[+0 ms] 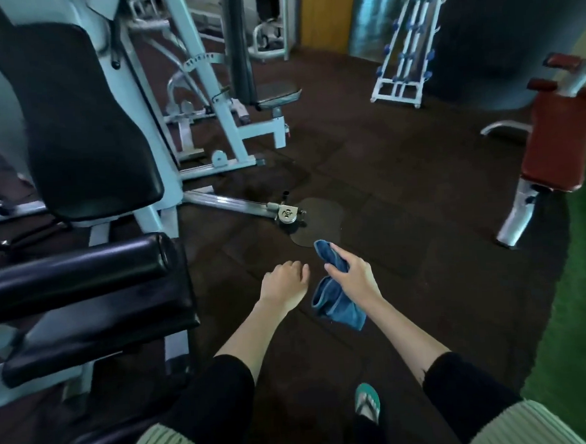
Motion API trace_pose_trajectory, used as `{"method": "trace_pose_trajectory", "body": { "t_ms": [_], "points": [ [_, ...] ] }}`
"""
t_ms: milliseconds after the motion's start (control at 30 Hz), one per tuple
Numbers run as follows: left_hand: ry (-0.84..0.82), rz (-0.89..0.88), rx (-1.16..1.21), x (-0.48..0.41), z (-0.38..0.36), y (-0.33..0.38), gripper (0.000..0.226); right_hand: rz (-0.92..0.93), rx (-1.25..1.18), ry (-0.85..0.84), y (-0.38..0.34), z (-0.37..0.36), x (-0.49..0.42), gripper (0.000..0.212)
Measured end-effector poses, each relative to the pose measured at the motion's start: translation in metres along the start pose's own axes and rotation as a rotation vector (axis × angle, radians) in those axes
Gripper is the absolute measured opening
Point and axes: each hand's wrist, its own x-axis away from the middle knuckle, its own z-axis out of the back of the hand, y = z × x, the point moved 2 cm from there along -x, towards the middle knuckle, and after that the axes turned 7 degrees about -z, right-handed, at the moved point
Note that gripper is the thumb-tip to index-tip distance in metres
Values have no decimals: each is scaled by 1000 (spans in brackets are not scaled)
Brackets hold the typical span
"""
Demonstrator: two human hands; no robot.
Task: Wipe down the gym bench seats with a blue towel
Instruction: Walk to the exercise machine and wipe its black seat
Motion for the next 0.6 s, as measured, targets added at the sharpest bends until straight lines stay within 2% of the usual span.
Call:
{"method": "trace_pose_trajectory", "body": {
  "t_ms": [333, 600],
  "points": [
    [174, 299, 60, -118, 23, -17, 40, 146, 85, -271, -36, 0, -163, 51],
    [249, 515, 78, -188, 49, -67, 39, 283, 139, -475, -91, -49, -268, 51]
  ]
}}
